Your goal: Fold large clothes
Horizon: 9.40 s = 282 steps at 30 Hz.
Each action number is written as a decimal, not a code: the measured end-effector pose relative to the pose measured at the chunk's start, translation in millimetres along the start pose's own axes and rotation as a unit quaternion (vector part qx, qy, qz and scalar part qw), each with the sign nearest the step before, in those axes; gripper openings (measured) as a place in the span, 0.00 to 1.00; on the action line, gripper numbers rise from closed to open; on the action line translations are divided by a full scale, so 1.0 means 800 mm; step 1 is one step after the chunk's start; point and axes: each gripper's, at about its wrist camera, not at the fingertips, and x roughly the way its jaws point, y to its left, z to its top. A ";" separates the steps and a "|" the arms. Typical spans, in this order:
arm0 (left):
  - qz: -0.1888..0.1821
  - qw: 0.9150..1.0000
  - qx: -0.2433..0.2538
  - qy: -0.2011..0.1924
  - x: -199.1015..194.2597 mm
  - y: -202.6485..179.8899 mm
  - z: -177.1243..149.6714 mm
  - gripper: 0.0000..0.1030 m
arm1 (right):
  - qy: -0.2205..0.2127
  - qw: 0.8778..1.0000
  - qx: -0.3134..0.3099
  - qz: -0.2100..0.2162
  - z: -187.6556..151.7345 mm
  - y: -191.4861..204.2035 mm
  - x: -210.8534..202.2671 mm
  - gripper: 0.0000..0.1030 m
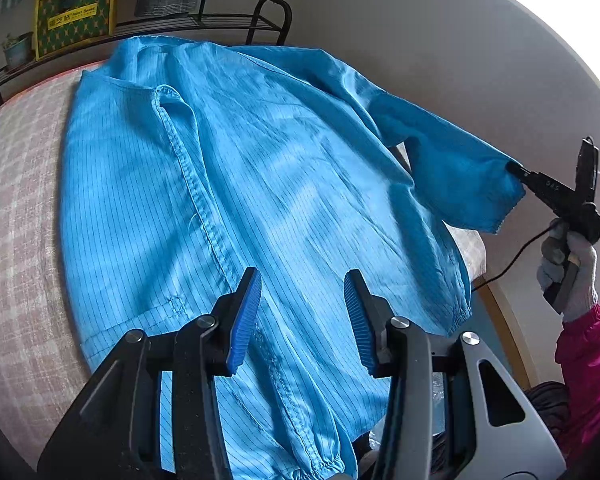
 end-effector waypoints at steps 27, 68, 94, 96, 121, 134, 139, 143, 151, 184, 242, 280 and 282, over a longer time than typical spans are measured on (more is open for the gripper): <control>0.008 1.000 -0.016 0.001 0.004 0.019 -0.006 0.43 | 0.273 0.826 -0.444 0.212 -0.245 0.193 -0.044 0.00; -0.044 0.998 -0.052 0.001 -0.020 0.112 0.043 0.43 | 0.241 0.896 0.141 0.344 0.080 0.246 0.467 0.21; -0.023 0.991 -0.130 0.022 0.012 0.183 0.060 0.43 | 0.144 0.974 -0.168 0.051 0.214 0.412 0.567 0.00; -0.023 0.991 -0.129 0.021 0.010 0.182 0.061 0.43 | 0.095 0.968 -0.234 -0.005 0.214 0.444 0.556 0.00; -0.033 0.994 -0.107 -0.003 -0.024 0.150 0.060 0.43 | 0.274 0.936 -0.078 0.208 0.154 0.357 0.501 0.21; -0.016 0.998 -0.049 -0.035 -0.066 0.121 0.039 0.43 | 0.187 0.953 -0.065 0.229 0.129 0.284 0.205 0.22; -0.013 0.999 -0.036 -0.036 -0.071 0.109 0.022 0.43 | 0.152 0.964 -0.051 0.212 0.105 0.223 0.073 0.22; -0.003 0.999 -0.019 -0.046 -0.074 0.088 0.013 0.43 | 0.120 0.975 -0.050 0.181 0.066 0.179 -0.015 0.32; -0.019 0.998 -0.030 -0.042 -0.077 0.053 -0.022 0.43 | 0.170 0.970 -0.052 0.164 -0.069 0.134 -0.022 0.42; -0.007 0.999 -0.031 -0.036 -0.108 0.011 -0.091 0.43 | 0.266 0.921 -0.180 0.222 -0.236 0.184 -0.041 0.33; -0.012 0.993 0.078 0.083 0.099 -0.119 -0.085 0.43 | 0.190 0.964 0.060 0.178 -0.128 -0.002 0.059 0.06; -0.032 0.992 0.088 0.082 0.108 -0.146 -0.082 0.43 | 0.185 0.974 0.073 0.107 -0.126 -0.033 0.067 0.00; -0.021 0.990 0.110 0.090 0.116 -0.155 -0.086 0.43 | 0.194 0.964 0.092 0.158 -0.128 -0.042 0.067 0.01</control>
